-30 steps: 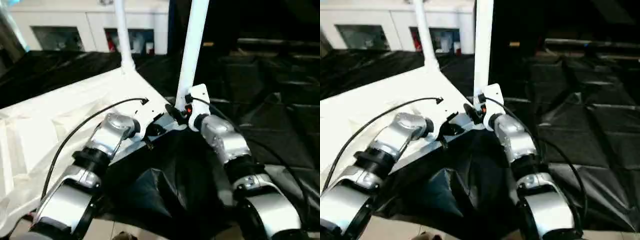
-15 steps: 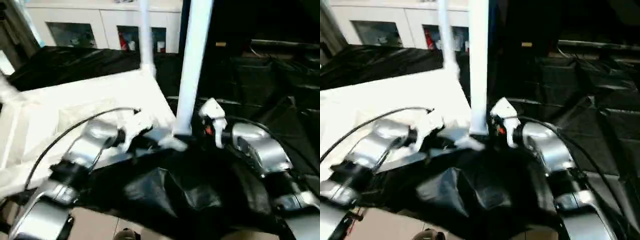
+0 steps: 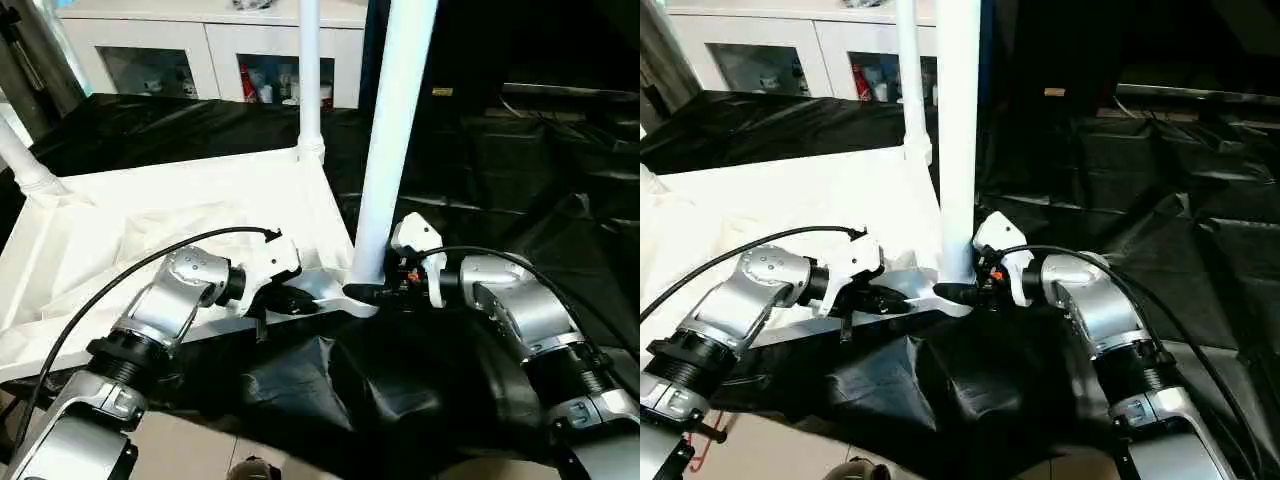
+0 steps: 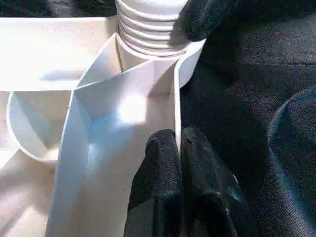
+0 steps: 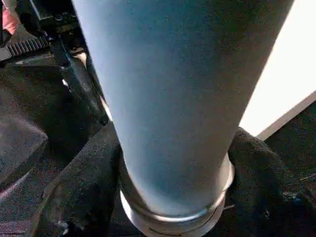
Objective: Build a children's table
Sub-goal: Insert table leg to table base, then rotate leg to tighten
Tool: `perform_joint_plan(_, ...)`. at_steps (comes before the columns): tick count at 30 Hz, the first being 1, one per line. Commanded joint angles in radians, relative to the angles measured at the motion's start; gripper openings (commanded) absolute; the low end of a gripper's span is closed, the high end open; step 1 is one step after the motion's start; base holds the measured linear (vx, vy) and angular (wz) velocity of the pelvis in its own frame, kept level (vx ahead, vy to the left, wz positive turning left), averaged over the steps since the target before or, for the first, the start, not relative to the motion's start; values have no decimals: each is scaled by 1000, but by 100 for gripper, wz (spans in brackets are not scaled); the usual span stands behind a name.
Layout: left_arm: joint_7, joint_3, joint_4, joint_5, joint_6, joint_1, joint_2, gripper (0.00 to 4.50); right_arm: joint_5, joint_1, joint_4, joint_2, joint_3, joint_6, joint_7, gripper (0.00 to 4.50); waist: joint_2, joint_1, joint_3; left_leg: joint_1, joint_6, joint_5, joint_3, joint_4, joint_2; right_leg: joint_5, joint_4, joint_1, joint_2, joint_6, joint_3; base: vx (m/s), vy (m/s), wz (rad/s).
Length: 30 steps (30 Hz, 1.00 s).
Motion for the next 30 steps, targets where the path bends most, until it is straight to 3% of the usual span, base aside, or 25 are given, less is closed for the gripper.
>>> perform_joint_plan(1, -19, 1, -31, -29, -17, -14, -15, 0, -10, 20, 6, 17, 15, 3, -19, 273, -13, -2, -75, 19, 57, -117, -3, -58, 22, -1, -61, 54, -49, -246, 41, 0, 0, 0)
perform_joint_plan(3, 26, 20, -13, -33, 26, -22, -38, 0, -6, 25, 38, 60, -12, 11, -97, 272, -12, -2, -75, 19, 54, -122, -3, -59, 22, -10, -61, 55, -50, -246, 41, 0, 0, 0)
perform_joint_plan(6, 106, 38, 30, -17, 48, -48, -70, 0, -6, 18, 94, 123, -60, 30, -231, 272, -14, -9, -70, 24, 20, -176, -4, -66, 20, -99, -72, 52, -50, -238, 41, 0, 0, 0)
perform_joint_plan(10, 340, 97, 160, 5, 112, -143, -179, 0, -5, -19, 241, 258, -147, 40, -524, 272, -8, -21, -70, 30, -26, -217, -7, -72, 19, -170, -78, 50, -53, -220, 43, 0, 0, 0)
perform_joint_plan(13, 420, 113, 198, 8, 130, -178, -230, 0, 7, -47, 308, 329, -185, 23, -626, 272, -6, -24, -71, 26, -22, -207, -8, -71, 17, -142, -80, 52, -54, -213, 44, 0, 0, 0)
perform_joint_plan(15, 450, 116, 209, 10, 134, -191, -255, 0, -2, -66, 341, 360, -186, 6, -658, 272, -8, -25, -74, 23, -6, -177, -7, -68, 15, -81, -75, 56, -51, -218, 43, 0, 0, 0)
perform_joint_plan(16, 447, 108, 205, 10, 128, -192, -268, 0, -21, -78, 358, 377, -169, -9, -670, 272, -2, -25, -74, 21, -2, -168, -8, -67, 15, -57, -74, 55, -50, -224, 42, 0, 0, 0)
perform_joint_plan(18, 443, 103, 204, 11, 122, -191, -276, 0, -22, -85, 368, 389, -170, -29, -671, 272, -3, -25, -74, 22, 2, -175, -8, -68, 15, -50, -73, 56, -50, -227, 41, 0, 0, 0)
perform_joint_plan(20, 437, 97, 205, 15, 113, -189, -277, 0, -19, -91, 375, 396, -177, -35, -669, 328, 0, -25, -73, 24, 6, -190, -8, -68, 15, -60, -75, 56, -50, -227, 41, 0, 0, 0)
perform_joint_plan(23, 420, 85, 203, 18, 92, -182, -274, 0, -27, -98, 379, 396, -176, -37, -666, 359, -3, -26, -70, 25, 5, -215, -8, -72, 16, -94, -80, 55, -50, -225, 41, 0, 0, 0)
perform_joint_plan(27, 350, 72, 165, 9, 63, -148, -239, 0, -55, -93, 323, 320, -128, -63, -554, 383, -3, -25, -73, 24, 4, -201, -8, -71, 17, -73, -76, 56, -50, -224, 42, 0, 0, 0)
perform_joint_plan(30, 300, 67, 141, -4, 53, -130, -213, 0, -54, -77, 267, 259, -98, -73, -435, 383, -8, -21, -78, 19, 33, -146, -7, -64, 17, 23, -67, 63, -49, -235, 41, 0, 0, 0)
